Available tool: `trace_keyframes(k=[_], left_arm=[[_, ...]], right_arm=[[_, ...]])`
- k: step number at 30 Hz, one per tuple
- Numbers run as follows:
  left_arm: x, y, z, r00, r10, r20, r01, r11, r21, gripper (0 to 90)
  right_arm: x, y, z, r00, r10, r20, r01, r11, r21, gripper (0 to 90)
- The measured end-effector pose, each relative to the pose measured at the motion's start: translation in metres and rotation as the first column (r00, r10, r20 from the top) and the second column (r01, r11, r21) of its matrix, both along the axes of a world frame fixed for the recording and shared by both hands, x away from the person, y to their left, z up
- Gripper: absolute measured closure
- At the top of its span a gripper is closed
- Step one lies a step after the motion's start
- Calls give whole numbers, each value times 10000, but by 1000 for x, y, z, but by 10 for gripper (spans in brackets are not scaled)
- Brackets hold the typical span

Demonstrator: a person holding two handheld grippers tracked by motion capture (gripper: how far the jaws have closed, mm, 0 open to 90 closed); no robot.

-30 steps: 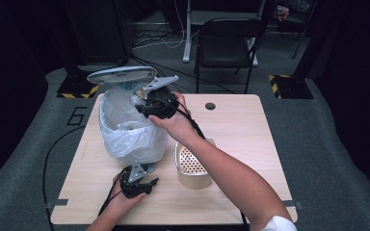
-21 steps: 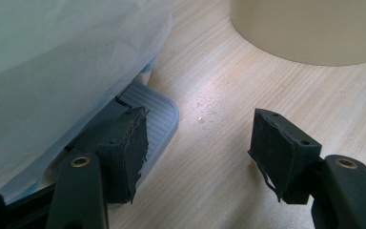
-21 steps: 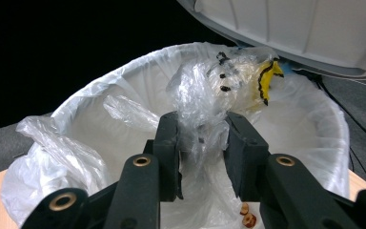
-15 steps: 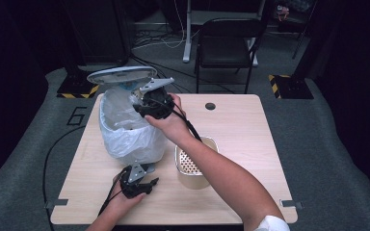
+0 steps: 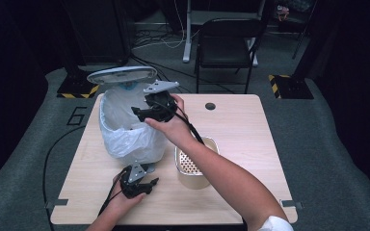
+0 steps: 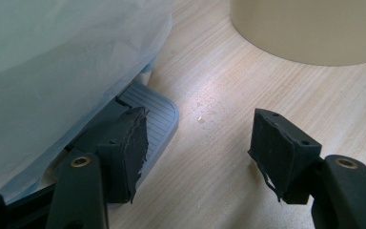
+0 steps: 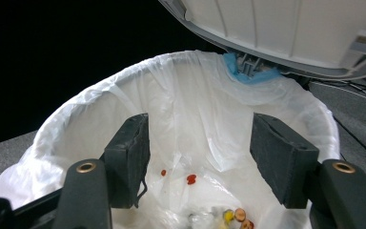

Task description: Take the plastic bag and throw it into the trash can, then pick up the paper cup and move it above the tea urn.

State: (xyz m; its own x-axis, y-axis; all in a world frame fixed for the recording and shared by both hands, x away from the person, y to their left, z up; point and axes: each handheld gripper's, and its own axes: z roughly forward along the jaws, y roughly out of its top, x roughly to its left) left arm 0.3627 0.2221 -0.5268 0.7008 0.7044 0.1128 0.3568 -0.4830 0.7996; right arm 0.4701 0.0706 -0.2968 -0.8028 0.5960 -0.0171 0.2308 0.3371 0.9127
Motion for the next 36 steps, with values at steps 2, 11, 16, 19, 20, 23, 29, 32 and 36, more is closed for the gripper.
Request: trace_keyframes(k=[2, 11, 16, 19, 20, 23, 29, 32, 36], left_arm=[[0, 0, 0, 10000, -19, -18, 19, 10000, 4, 375], [1, 1, 0, 10000, -7, 60, 7, 10000, -46, 375], [0, 0, 0, 9996, -7, -266, 4, 9999, -120, 376], [-1, 0, 0, 9998, 33, -199, -35, 10000, -90, 375], [-1, 0, 0, 9998, -9, -217, 8, 10000, -39, 375], [0, 0, 0, 9997, -42, -226, 40, 10000, -55, 375], [-1, 0, 0, 9998, -26, -218, 25, 10000, -44, 375], [-1, 0, 0, 9998, -34, -211, 33, 10000, -57, 375], [-1, 0, 0, 9998, -37, -211, 37, 10000, -46, 375]], right_arm=[[-3, -5, 2, 10000, 27, 42, -27, 10000, 36, 391], [-19, -36, 13, 9995, 291, 74, -290, 9995, -119, 400], [-32, -60, 18, 9996, 259, 110, -257, 9996, -113, 400], [-38, -73, 19, 9993, 185, 315, -175, 9993, -318, 389], [-40, -78, 19, 9992, 160, 379, -147, 9993, -341, 387], [-45, -91, 17, 9991, 117, 415, -99, 9989, -450, 380], [-51, -120, 11, 9970, -229, 734, 265, 9985, -482, 380], [-54, -137, 6, 9966, -424, 704, 461, 9976, -525, 353], [-59, -159, -4, 9913, -983, 875, 1022, 9939, -414, 336]])
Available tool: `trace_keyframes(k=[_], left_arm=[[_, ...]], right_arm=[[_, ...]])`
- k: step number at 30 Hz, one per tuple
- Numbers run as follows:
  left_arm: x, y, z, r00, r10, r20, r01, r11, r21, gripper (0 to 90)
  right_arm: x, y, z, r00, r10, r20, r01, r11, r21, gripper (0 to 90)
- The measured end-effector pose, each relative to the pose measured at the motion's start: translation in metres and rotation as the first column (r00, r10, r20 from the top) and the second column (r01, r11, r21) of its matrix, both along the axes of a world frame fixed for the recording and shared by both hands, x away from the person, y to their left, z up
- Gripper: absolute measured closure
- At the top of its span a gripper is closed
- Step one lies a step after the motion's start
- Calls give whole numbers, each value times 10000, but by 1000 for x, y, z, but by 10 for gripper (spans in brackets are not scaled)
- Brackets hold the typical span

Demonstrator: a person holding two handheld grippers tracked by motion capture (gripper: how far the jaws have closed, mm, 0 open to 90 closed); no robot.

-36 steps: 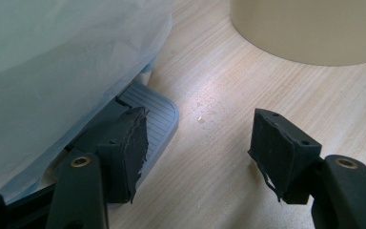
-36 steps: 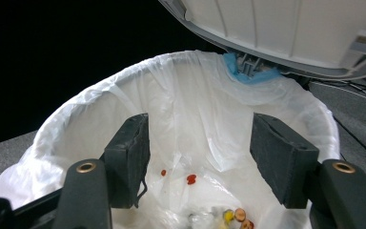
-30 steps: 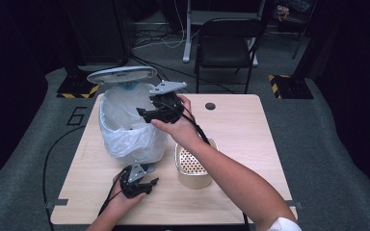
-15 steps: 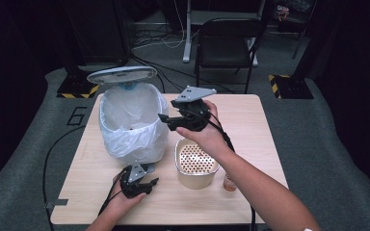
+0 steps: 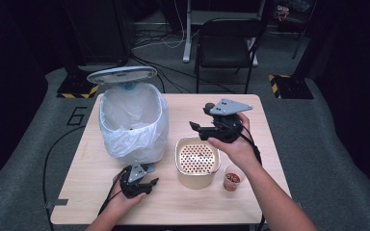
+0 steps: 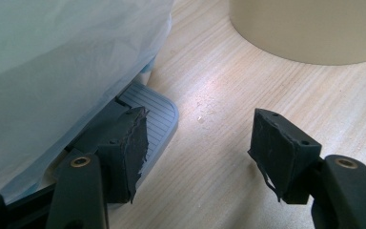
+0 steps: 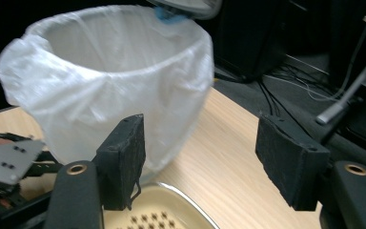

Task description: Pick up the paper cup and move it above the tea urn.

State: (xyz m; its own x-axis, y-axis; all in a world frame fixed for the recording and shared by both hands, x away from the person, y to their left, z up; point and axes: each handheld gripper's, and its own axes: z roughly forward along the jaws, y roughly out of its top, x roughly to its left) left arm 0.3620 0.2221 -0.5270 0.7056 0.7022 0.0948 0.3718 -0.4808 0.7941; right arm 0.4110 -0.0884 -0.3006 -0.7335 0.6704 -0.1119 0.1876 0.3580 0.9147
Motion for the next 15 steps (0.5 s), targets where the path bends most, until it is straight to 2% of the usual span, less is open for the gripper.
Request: trace_keyframes(k=[2, 4, 8, 15], left_arm=[[0, 0, 0, 10000, 6, -19, -6, 10000, -4, 375], [0, 0, 0, 10000, 15, 21, -15, 10000, 38, 375], [0, 0, 0, 10000, 31, -4, -31, 10000, 0, 375], [0, -1, 0, 10000, 46, 19, -46, 10000, 18, 375]], right_arm=[[0, -10, -6, 9997, -233, 11, 233, 9997, -56, 336], [-1, -19, -13, 9989, -422, -206, 422, 9991, -49, 336], [-1, -32, -25, 9974, -599, -395, 595, 9982, -112, 336], [-2, -49, -44, 9937, -899, -668, 906, 9959, 71, 312]])
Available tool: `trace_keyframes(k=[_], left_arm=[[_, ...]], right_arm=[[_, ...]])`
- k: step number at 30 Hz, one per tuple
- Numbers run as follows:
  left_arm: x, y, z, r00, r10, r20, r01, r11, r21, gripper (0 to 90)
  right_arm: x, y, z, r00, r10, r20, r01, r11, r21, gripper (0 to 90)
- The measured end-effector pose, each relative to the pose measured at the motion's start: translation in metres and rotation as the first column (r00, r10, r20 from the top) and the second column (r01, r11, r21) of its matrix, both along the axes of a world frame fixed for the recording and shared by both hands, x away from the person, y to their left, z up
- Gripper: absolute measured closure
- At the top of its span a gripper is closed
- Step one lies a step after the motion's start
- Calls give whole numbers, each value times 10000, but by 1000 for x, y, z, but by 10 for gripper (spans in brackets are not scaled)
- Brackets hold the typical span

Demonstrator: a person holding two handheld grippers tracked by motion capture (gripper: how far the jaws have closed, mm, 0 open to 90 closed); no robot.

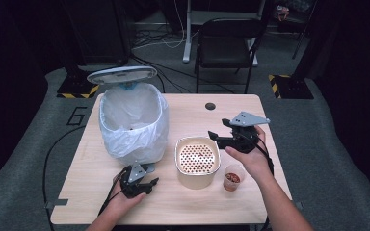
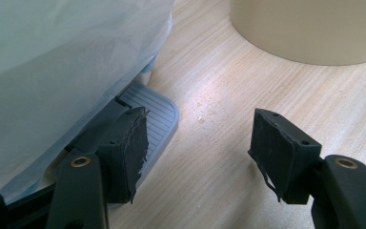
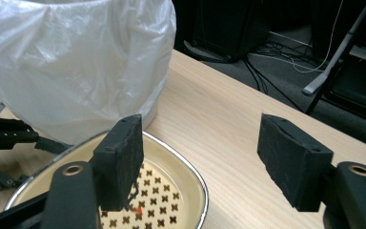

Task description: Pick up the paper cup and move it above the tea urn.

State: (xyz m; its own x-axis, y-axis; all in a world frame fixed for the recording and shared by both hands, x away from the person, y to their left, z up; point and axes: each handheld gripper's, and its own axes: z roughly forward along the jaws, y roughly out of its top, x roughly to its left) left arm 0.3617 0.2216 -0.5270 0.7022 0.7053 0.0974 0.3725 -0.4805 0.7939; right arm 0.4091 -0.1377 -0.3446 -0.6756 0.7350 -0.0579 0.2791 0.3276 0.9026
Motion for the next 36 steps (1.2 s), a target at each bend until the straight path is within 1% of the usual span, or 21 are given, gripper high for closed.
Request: trace_keyframes(k=[2, 6, 8, 9, 17, 20, 24, 28, 30, 33, 34, 35, 36], left_arm=[[0, 0, 0, 10000, 5, -13, -5, 10000, -21, 375], [0, 0, 0, 10000, -2, -21, 2, 10000, -22, 375], [0, 0, 0, 10000, 10, -19, -10, 10000, -22, 375], [0, 0, 0, 10000, 12, -17, -12, 10000, -20, 375], [0, 0, 0, 10000, 17, -14, -17, 10000, -23, 375], [0, 0, 0, 10000, 27, -9, -27, 10000, -24, 375], [0, 0, 0, 10000, 24, -1, -24, 10000, -12, 375], [0, 0, 0, 10000, 22, -1, -22, 10000, -15, 375], [0, 0, 0, 10000, 28, -3, -28, 10000, -15, 375], [0, 0, 0, 10000, 29, 1, -29, 10000, -3, 375], [0, 0, 0, 10000, 20, -7, -20, 10000, -1, 375], [0, 0, 0, 10000, -23, 87, 22, 9999, 118, 375], [0, 1, 1, 9999, -35, 104, 33, 9999, 144, 375]], right_arm=[[-1, -4, -5, 10000, -68, 27, 68, 10000, 47, 296], [-6, -12, -16, 9995, -238, -188, 242, 9995, 189, 271], [-8, -17, -23, 9995, -248, -178, 251, 9996, 142, 258], [-10, -19, -25, 9994, -275, -227, 279, 9994, 195, 252], [-22, -31, -46, 9991, -227, -345, 237, 9994, 268, 190], [-26, -34, -52, 9993, -218, -307, 228, 9993, 297, 153], [-33, -40, -59, 9995, -162, -263, 173, 9991, 400, 144], [-40, -46, -68, 9995, -131, -282, 142, 9992, 387, 137], [-42, -49, -73, 9991, -210, -374, 227, 9986, 469, 134], [-46, -54, -80, 9981, -168, -590, 206, 9977, 640, 134], [-48, -55, -83, 9980, -150, -615, 188, 9980, 606, 134], [-49, -56, -85, 9978, -112, -661, 149, 9983, 555, 134], [-50, -56, -88, 9974, -136, -709, 172, 9986, 501, 135]])
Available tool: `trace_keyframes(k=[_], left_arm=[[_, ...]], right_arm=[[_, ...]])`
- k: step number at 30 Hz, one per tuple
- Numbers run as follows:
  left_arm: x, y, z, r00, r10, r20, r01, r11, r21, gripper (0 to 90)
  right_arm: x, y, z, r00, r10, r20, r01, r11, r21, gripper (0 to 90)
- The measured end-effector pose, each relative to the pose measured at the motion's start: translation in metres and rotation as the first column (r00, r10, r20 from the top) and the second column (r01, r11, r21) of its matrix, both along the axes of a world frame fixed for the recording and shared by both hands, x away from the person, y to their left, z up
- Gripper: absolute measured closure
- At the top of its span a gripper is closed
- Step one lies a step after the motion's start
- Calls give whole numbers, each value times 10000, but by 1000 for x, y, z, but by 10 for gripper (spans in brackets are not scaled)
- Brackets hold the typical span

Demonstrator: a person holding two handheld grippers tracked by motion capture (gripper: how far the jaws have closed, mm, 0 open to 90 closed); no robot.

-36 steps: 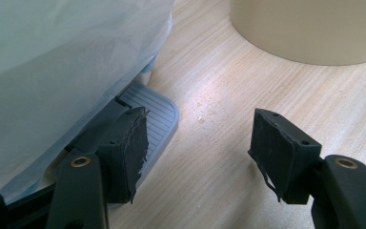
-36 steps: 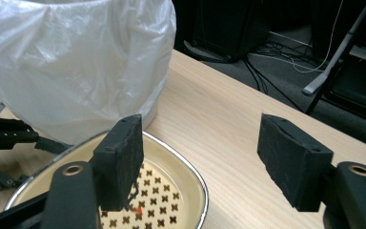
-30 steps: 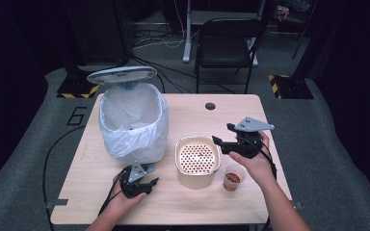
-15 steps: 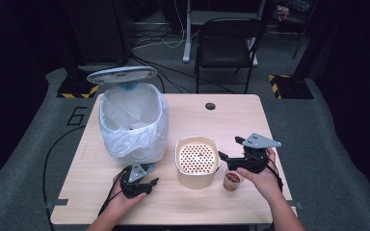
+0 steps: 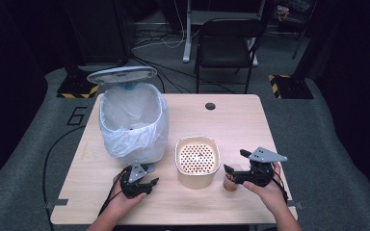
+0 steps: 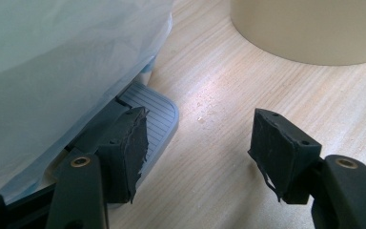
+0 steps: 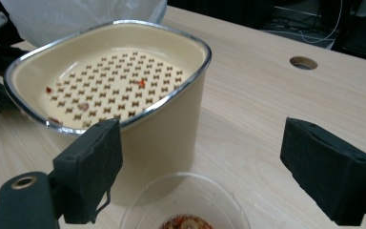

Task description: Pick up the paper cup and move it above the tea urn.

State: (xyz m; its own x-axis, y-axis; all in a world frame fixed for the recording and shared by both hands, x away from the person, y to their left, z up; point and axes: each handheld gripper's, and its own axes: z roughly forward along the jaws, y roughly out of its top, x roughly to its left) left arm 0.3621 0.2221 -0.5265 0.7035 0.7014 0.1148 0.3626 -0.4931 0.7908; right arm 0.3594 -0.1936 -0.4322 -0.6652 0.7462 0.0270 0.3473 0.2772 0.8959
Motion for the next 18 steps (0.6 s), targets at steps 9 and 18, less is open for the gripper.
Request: trace_keyframes(k=[9, 18], left_arm=[[0, 0, 0, 10000, 1, 6, -1, 10000, 14, 375], [-1, -1, -1, 9999, 73, -107, -75, 9999, -149, 375]], right_arm=[[-6, -3, -19, 9997, 1, -254, -6, 9998, -189, 140], [-12, -5, -29, 9988, 8, -486, -15, 9999, -146, 147]])
